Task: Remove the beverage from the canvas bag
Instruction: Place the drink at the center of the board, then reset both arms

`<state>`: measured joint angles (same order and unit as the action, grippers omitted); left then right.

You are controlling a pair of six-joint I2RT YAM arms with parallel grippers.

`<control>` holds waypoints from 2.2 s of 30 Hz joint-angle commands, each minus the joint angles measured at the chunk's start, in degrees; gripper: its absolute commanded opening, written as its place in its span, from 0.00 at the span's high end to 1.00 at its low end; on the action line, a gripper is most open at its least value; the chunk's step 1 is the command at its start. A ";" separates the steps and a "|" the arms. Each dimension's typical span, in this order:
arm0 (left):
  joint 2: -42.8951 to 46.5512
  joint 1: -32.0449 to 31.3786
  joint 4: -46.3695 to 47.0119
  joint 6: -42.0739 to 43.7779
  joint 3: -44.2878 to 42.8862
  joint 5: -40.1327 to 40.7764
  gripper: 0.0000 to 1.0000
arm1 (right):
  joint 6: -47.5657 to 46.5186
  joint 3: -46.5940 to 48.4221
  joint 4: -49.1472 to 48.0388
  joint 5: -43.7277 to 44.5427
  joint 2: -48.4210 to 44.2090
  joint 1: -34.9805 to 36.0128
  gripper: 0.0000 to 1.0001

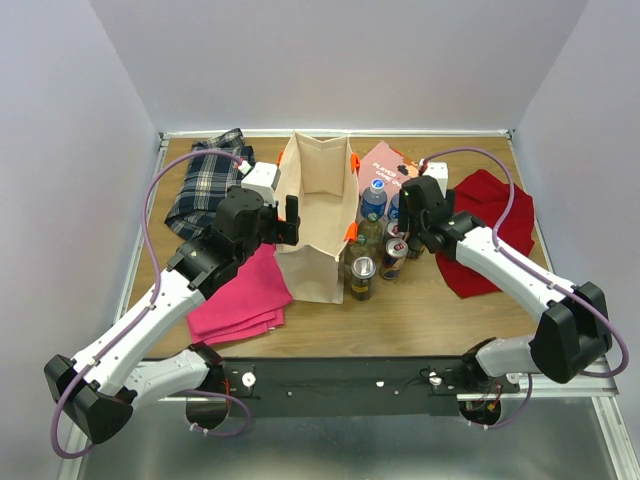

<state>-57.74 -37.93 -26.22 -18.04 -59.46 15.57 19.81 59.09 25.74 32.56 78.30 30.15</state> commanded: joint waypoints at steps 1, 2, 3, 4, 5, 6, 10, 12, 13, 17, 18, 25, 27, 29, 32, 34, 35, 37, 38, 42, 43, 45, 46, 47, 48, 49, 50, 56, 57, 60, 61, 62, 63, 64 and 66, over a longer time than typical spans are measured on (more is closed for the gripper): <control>0.52 0.14 0.29 0.20 -0.48 0.07 0.01 | 0.49 0.85 -1.65 1.02 -1.04 -0.09 0.19; 0.43 0.14 0.29 0.20 -0.48 0.07 0.01 | 0.58 0.94 -1.57 0.93 -1.39 -0.09 0.19; 0.43 0.14 0.20 0.29 -0.57 -0.02 0.01 | 0.58 1.03 -1.48 0.93 -1.49 -0.09 0.18; 0.43 0.14 0.20 0.20 -0.57 -0.10 0.01 | 0.66 1.20 -1.30 0.93 -1.75 -0.09 0.18; 0.52 0.14 0.20 0.38 -0.65 -0.19 0.01 | 0.84 1.38 -0.69 1.02 -1.92 -0.09 0.17; 0.34 0.14 0.11 0.55 -0.74 -0.45 0.01 | 1.19 1.73 -0.25 1.19 -2.19 -0.18 0.16; 0.08 0.14 -1.29 2.22 -2.06 -0.90 0.01 | 1.37 3.05 1.16 1.64 -4.64 -0.09 0.08; -0.27 0.14 -1.82 3.18 -3.11 -0.98 0.01 | 1.19 3.40 1.42 1.46 -6.05 -0.09 0.06; -0.45 0.14 -2.60 3.45 -3.73 -1.16 0.01 | 1.19 3.57 1.60 1.37 -6.40 -0.27 0.05; -1.33 0.14 -4.28 4.59 -7.41 -2.21 0.01 | 1.11 5.50 3.18 0.84 -7.11 -0.62 0.02; -1.15 0.14 -4.19 4.94 -7.77 -2.47 0.01 | 1.02 5.86 3.35 0.49 -7.02 -0.88 0.02; -1.33 0.14 -5.07 8.54 -11.29 -5.28 0.01 | -0.83 8.31 2.13 -9.07 -6.59 -7.82 0.00; -2.73 0.05 -5.94 9.34 -12.78 -5.73 0.01 | -1.00 9.20 2.21 -11.10 -5.97 -11.86 0.00; -4.22 0.14 -7.26 9.60 -14.53 -6.25 0.01 | -1.71 10.08 1.34 -14.61 -5.79 -15.80 0.00; -6.07 0.05 -8.41 9.78 -16.64 -6.70 0.01 | -2.32 11.57 0.90 -18.13 -5.53 -19.59 0.00; -6.77 0.14 -8.76 10.31 -17.44 -6.79 0.01 | -2.58 12.01 0.72 -19.97 -5.00 -21.35 0.00; -7.39 0.23 -8.94 10.40 -18.14 -6.17 0.01 | -2.76 12.54 0.54 -20.86 -4.74 -23.19 0.00; -7.83 1.27 -8.85 10.66 -18.50 -4.94 0.01 | -2.76 12.89 0.46 -24.36 -4.04 -25.22 0.00; -8.09 1.98 -8.68 10.83 -18.58 -5.81 0.01 | -2.76 12.89 0.19 -26.04 -3.77 -27.67 0.00; -9.50 9.09 -8.06 10.75 -18.59 -14.94 0.01 | -2.15 12.28 -0.95 -34.12 -2.54 -33.75 0.00; -9.94 10.67 -7.54 10.31 -18.50 -15.57 0.01 | -1.71 12.10 -1.30 -35.36 -2.37 -34.71 0.00; -11.25 15.42 -6.83 9.96 -18.50 -18.20 0.01 | -1.79 11.75 -1.83 -35.81 -1.75 -36.91 0.00; -11.69 16.91 -6.39 9.78 -18.50 -18.30 0.01 | -2.14 11.40 -2.09 -34.85 -1.58 -37.35 0.00; -12.57 18.41 -6.04 9.69 -18.76 -18.91 0.01 | -2.06 11.49 -2.09 -34.49 -1.40 -38.40 0.00; -12.93 21.29 -5.78 9.52 -19.02 -20.65 0.01 | -1.80 11.40 -2.27 -34.49 -1.05 -39.11 0.00; -13.28 22.63 -5.08 9.17 -19.29 -21.19 0.01 | -0.93 11.22 -2.44 -36.58 -0.87 -40.16 0.00; -13.80 23.60 -4.46 8.64 -19.72 -21.46 0.01 | 0.04 11.14 -3.23 -38.08 -0.87 -42.87 0.00; -15.56 29.23 0.63 7.85 -17.80 -19.01 0.01 | 1.37 8.94 -7.10 -38.20 0.36 -46.76 0.00; -15.57 29.67 1.60 7.76 -16.84 -18.39 0.01 | 0.76 8.42 -7.19 -37.83 0.71 -46.76 0.00; -14.87 30.99 8.18 5.39 -10.78 -16.02 0.01 | -1.79 4.13 -10.16 -38.09 1.15 -46.76 0.00; -14.60 30.99 9.94 4.95 -9.20 -16.01 0.01 | -2.32 2.62 -11.40 -37.74 0.89 -46.76 0.00; -14.60 31.08 9.87 4.43 -9.79 -16.53 0.01 | -1.71 1.39 -12.80 -35.91 0.19 -46.76 0.00; -14.42 31.08 8.74 4.25 -10.32 -16.71 0.01 | -1.01 -0.01 -15.60 -35.03 -0.08 -46.76 0.00; -13.99 31.08 8.99 4.33 -9.98 -16.37 0.01 | -1.09 -1.68 -17.20 -34.93 -0.34 -46.76 0.00; -11.97 31.08 10.83 4.24 -7.87 -13.14 0.01 | -1.01 -1.79 -18.18 -34.23 -0.61 -46.76 0.00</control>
<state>-72.90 -7.11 -20.75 -12.25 -69.36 -1.98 19.40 59.96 14.26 -4.14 78.48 -16.58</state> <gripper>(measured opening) 0.988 0.998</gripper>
